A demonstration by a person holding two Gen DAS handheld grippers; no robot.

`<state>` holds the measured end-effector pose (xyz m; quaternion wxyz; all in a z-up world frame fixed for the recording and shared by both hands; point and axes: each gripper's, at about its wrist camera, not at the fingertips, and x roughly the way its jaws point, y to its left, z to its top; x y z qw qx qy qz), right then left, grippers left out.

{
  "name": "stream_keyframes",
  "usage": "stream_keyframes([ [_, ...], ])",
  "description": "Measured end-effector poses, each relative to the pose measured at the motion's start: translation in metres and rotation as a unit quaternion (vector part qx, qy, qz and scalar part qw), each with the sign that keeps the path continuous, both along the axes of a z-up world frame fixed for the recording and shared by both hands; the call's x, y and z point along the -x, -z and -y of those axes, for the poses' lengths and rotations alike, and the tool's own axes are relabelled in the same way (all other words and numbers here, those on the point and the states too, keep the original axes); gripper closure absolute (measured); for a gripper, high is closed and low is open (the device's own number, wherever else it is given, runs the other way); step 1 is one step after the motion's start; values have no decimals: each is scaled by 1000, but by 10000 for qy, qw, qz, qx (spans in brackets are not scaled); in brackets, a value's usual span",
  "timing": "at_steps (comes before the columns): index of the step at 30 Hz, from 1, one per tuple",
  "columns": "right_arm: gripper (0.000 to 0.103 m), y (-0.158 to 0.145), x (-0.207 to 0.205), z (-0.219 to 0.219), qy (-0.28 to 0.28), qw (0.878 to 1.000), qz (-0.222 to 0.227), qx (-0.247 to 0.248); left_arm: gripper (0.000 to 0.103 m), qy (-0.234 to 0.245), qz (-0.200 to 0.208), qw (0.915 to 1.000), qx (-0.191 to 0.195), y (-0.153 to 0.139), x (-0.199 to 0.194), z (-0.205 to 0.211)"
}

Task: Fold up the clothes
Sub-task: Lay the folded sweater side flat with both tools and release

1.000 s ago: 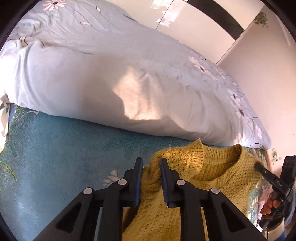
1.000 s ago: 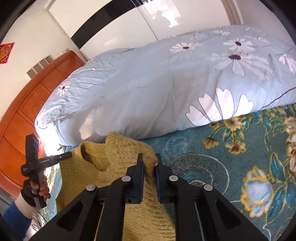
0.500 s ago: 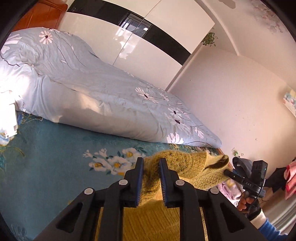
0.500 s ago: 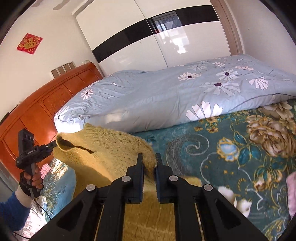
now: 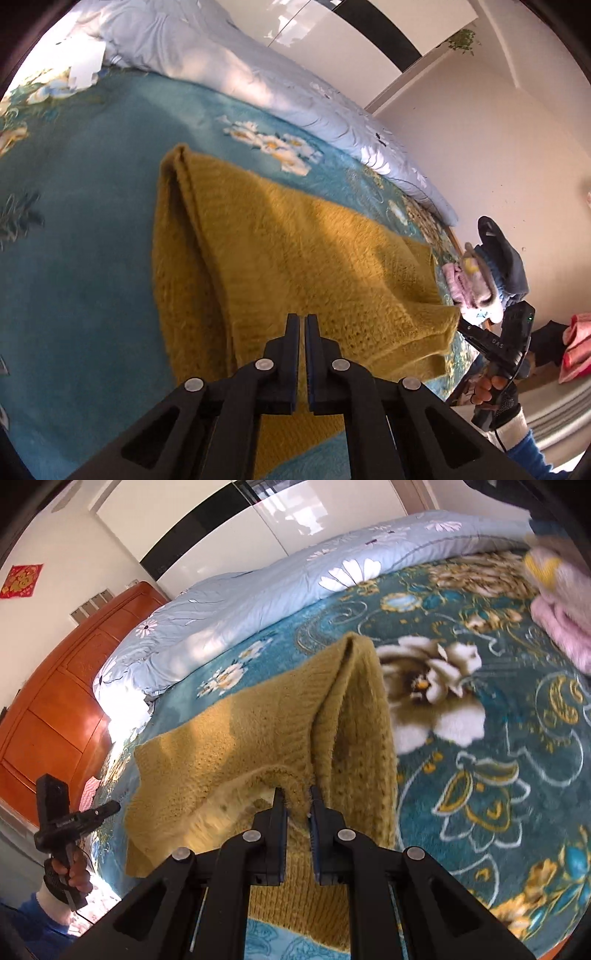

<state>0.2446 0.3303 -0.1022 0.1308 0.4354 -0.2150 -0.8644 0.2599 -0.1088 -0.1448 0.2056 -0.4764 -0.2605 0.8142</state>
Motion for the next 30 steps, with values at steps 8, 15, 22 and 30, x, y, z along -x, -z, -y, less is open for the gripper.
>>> stream_keyframes([
  [8, 87, 14, -17, -2, 297, 9991, 290, 56, 99, -195, 576, 9981, -67, 22, -17, 5],
  [15, 76, 11, -42, -13, 668, 9954, 357, 592, 64, -480, 1187, 9912, -333, 33, -20, 8],
  [22, 59, 30, -29, -11, 948, 9784, 619, 1732, 55, -722, 1354, 9836, -946, 42, -8, -2],
  [30, 64, 44, -10, 1, 1217, 9654, 839, 2149, 65, -999, 1485, 9788, -1001, 49, -5, 0],
])
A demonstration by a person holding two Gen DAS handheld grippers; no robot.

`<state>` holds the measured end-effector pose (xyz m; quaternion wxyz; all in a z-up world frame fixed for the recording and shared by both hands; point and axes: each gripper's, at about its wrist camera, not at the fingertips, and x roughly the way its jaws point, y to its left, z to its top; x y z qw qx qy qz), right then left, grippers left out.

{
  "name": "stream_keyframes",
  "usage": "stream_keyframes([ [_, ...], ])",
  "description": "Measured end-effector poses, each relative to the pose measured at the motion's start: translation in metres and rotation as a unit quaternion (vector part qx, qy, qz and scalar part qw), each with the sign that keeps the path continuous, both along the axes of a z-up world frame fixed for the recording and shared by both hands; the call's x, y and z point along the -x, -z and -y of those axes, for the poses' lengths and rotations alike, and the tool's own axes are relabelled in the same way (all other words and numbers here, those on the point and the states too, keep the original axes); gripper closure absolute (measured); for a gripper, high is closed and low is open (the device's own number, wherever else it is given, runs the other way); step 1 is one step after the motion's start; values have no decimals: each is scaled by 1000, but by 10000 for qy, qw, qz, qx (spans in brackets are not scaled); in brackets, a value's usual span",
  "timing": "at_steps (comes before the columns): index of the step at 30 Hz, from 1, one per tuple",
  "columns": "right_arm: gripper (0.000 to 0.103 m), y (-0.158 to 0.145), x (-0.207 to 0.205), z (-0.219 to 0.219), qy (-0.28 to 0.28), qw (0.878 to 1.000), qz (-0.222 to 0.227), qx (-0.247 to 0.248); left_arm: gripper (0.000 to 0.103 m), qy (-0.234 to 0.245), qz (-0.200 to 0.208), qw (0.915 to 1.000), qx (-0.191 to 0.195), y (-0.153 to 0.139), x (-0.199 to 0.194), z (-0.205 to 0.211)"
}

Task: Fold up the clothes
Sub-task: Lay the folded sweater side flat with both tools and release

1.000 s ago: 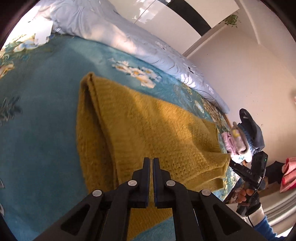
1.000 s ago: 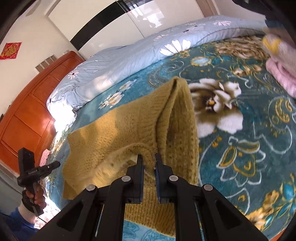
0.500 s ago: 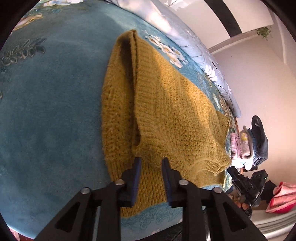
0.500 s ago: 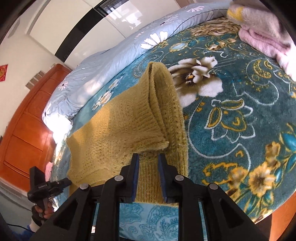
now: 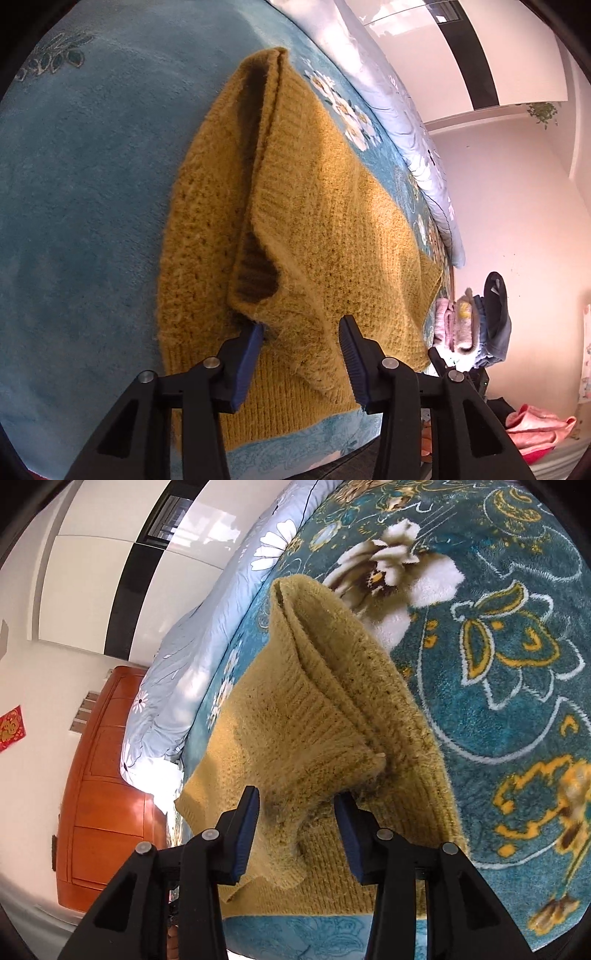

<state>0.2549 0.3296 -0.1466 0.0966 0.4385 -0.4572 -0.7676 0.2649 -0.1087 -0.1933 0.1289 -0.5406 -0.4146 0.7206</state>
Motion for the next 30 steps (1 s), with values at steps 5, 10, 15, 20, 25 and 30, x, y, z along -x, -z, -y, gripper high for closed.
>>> stream_keyframes([
  [5, 90, -2, 3, 7, -21, 10000, -2, -5, 85, -297, 178, 9994, -9, 11, -5, 7],
  [10, 92, -15, -1, 13, -227, 9994, -118, -226, 88, -401, 153, 9991, -51, 3, -12, 8],
  [15, 93, -23, -14, 15, -285, 9989, -278, -235, 88, -200, -25, 9997, 112, -18, -21, 9],
  [20, 93, -10, -25, 11, -213, 9994, -95, -252, 88, -102, 150, 9995, 247, -7, -28, 11],
  [25, 93, 8, -27, 8, -151, 9996, 141, -182, 86, -84, 443, 9990, -42, 14, -29, 14],
  [30, 90, 8, -31, 3, -189, 9997, 123, -135, 78, -153, 508, 9979, -362, 10, -26, 34],
])
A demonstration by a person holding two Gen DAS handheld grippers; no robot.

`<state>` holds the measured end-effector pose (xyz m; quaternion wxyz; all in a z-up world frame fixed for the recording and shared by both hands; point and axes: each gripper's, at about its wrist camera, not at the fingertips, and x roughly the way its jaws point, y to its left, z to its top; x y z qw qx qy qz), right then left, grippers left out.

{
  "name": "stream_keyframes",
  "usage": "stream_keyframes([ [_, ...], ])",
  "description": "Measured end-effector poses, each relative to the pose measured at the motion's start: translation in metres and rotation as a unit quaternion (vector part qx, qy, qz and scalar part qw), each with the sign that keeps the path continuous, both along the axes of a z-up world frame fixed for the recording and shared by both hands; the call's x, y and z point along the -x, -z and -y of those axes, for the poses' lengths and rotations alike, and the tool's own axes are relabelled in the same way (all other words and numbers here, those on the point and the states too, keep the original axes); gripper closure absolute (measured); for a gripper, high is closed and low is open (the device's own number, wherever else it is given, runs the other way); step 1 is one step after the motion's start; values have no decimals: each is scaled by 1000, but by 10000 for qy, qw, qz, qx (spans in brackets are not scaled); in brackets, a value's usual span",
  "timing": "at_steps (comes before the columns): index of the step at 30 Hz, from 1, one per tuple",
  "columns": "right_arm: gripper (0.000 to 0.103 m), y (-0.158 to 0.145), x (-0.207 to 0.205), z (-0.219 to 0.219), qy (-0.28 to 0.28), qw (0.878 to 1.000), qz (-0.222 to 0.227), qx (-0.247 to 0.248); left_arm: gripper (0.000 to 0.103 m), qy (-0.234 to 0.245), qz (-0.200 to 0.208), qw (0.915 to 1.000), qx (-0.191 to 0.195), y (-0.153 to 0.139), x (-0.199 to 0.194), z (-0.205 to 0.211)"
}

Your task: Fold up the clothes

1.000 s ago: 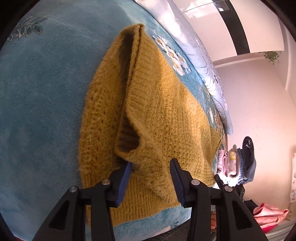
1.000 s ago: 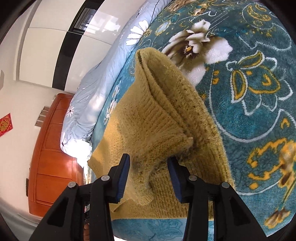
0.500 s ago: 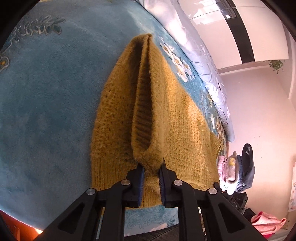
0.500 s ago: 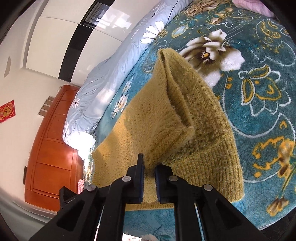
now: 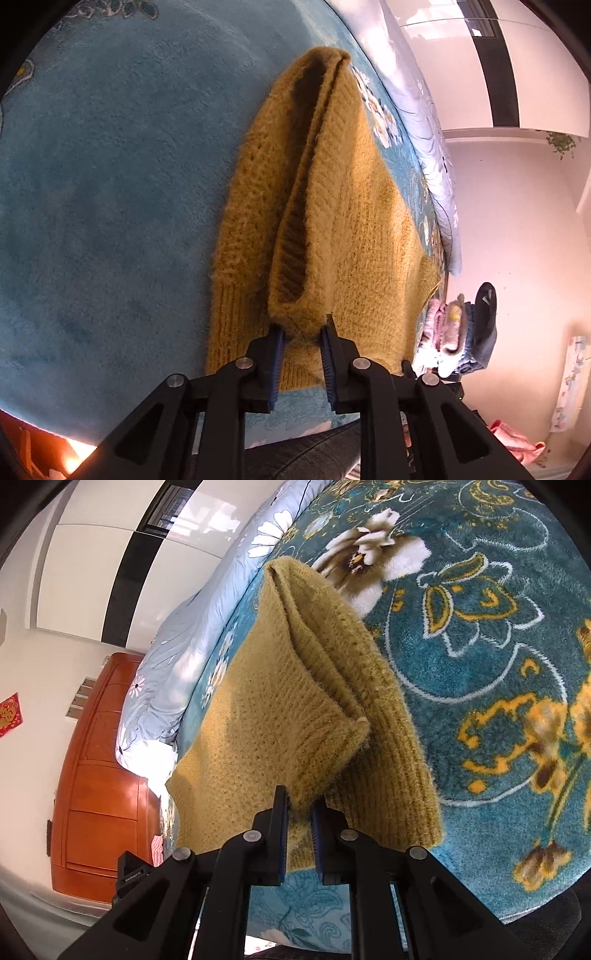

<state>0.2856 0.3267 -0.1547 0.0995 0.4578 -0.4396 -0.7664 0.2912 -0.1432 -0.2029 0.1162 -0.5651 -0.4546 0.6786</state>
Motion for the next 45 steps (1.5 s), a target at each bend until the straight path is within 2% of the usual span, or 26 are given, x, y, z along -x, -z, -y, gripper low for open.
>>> stream_keyframes([
  [3, 87, -6, -10, -8, 35, 9998, -28, -210, 78, -40, -228, 9987, 458, -21, 1, 11],
  [5, 83, -11, -18, -17, 115, 9991, -59, -414, 76, -67, -489, 9946, 916, -39, 3, 15],
  [7, 61, -13, -23, -28, 228, 9985, -86, -493, 67, 109, -777, 9889, 1264, -53, 8, 4],
  [8, 56, -13, -24, -34, 296, 9983, -96, -491, 64, 263, -898, 9864, 1348, -57, 10, -6],
  [10, 47, -12, -21, -40, 348, 9982, -80, -487, 56, 690, -1061, 9834, 1300, -55, 9, -39],
  [12, 42, -13, -16, -43, 407, 9971, -48, -635, 56, 1222, -1098, 9791, 1202, -45, 5, -79],
  [14, 41, -14, -15, -47, 655, 9947, -14, -792, 55, 1748, -1144, 9707, 1190, -37, 3, -119],
  [16, 41, -10, -12, -51, 672, 9961, -13, -572, 55, 2199, -1154, 9613, 1193, -27, -2, -152],
  [19, 41, 0, -5, -49, 540, 9971, 186, -502, 55, 2674, -1091, 9494, 1237, -13, -4, -187],
  [21, 41, 2, -2, -46, 512, 9973, 167, -491, 55, 2797, -976, 9464, 1286, -4, -6, -196],
  [25, 41, 3, 8, -38, 494, 9983, 138, -271, 55, 2703, -768, 9535, 1091, 10, -10, -199],
  [30, 41, 2, 19, -25, 408, 9985, 161, -328, 55, 2510, -679, 9633, 671, 14, -11, -175],
  [32, 48, -1, 21, -21, 413, 9984, 168, -349, 55, 2362, -646, 9679, 561, 15, -12, -166],
  [34, 76, -4, 22, -18, 420, 9982, 181, -382, 55, 2181, -621, 9727, 492, 15, -14, -151],
  [39, 81, -23, 28, -6, 397, 9967, 174, -680, 52, 1518, -748, 9853, 237, 5, -6, -103],
  [42, 81, -50, 39, 11, 214, 9966, -142, -788, 50, 914, -997, 9907, 156, -7, 8, -66],
  [45, 81, -86, 60, 51, -329, 9911, -549, -1165, 48, 385, -1054, 9937, 65, -10, 19, -28],
])
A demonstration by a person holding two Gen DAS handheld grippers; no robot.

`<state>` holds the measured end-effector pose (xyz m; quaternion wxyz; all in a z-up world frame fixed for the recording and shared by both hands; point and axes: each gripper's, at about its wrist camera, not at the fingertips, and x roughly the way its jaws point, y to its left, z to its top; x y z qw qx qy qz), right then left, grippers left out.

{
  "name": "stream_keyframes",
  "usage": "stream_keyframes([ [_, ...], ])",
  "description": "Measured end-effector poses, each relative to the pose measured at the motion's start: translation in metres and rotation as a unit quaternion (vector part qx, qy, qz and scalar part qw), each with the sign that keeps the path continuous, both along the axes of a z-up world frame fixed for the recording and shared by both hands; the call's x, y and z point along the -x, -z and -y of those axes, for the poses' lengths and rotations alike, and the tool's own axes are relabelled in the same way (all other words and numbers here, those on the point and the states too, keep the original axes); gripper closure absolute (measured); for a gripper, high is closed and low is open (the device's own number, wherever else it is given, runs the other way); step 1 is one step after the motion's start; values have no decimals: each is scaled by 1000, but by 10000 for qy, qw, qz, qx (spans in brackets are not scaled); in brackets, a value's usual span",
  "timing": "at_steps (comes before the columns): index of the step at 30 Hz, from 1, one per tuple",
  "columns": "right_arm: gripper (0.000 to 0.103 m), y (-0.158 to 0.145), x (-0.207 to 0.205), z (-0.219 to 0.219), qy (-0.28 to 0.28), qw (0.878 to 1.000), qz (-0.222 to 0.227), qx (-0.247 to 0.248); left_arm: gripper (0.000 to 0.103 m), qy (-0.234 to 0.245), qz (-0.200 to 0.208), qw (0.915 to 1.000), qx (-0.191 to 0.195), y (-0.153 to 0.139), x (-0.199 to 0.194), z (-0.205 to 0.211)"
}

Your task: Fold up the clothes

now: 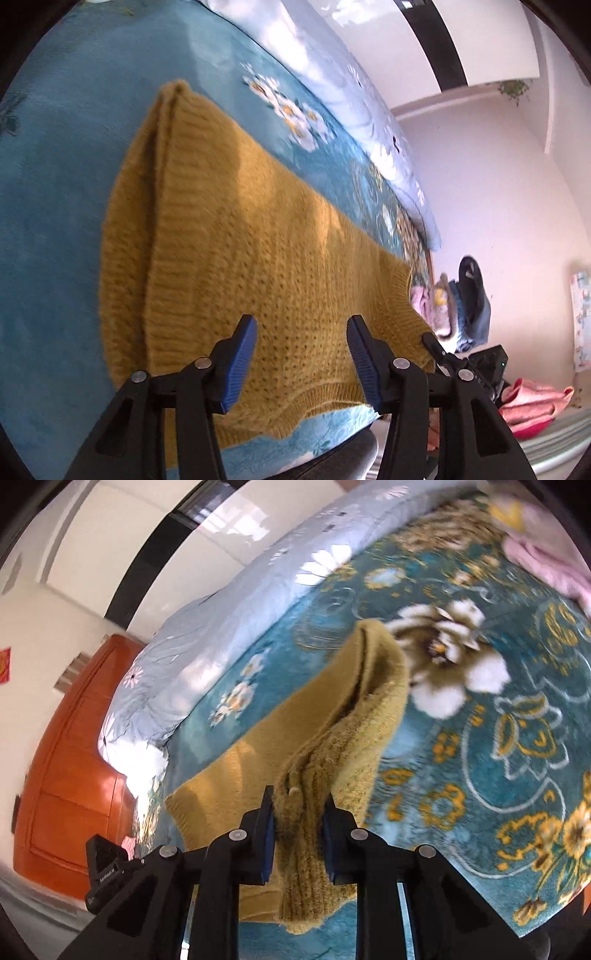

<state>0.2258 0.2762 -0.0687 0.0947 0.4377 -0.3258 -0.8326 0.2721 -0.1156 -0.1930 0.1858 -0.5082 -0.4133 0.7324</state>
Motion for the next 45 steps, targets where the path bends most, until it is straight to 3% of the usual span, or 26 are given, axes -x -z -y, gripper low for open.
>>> stream_keyframes([
  [4, 81, -35, 26, 70, -948, 9937, -360, -479, 48, -569, 11, 9984, -62, 1, 0, 43],
  [8, 81, -49, 39, 143, -1879, 9781, -624, -644, 47, -946, -29, 9955, -15, 2, -6, 73],
  [13, 81, -40, 38, 225, -2860, 9520, -705, -837, 47, -1427, 131, 9896, -84, 13, -15, 104],
  [18, 81, -7, 25, 281, -3578, 9283, -390, -932, 47, -1706, 292, 9849, -33, 22, -23, 124],
  [20, 81, 12, 23, 297, -3731, 9211, -152, -1105, 47, -1745, 333, 9841, -81, 25, -23, 125],
  [25, 80, 41, 19, 310, -3814, 9164, 210, -1196, 47, -1608, 298, 9865, -104, 26, -18, 118],
  [30, 71, 41, 16, 308, -3848, 9161, 188, -1112, 47, -1348, 116, 9907, -131, 13, -3, 98],
  [33, 63, 35, 8, 305, -4065, 9086, 56, -957, 44, -1097, -72, 9939, -108, 2, 6, 86],
  [36, 59, 24, 1, 272, -3699, 9253, -116, -823, 43, -786, -220, 9967, -28, -5, 15, 69],
  [40, 52, 29, 6, 193, -2504, 9668, 82, -500, 44, -358, -371, 9982, 293, -10, 23, 47],
  [42, 52, 39, 4, 161, -2021, 9784, 278, -330, 45, -199, -520, 9968, 575, -15, 20, 39],
  [44, 52, 51, 1, 133, -1606, 9856, 511, -155, 62, -108, -588, 9939, 930, -17, 20, 32],
  [45, 52, 56, -2, 127, -1538, 9865, 557, -23, 83, -74, -552, 9921, 1120, -16, 19, 32],
])
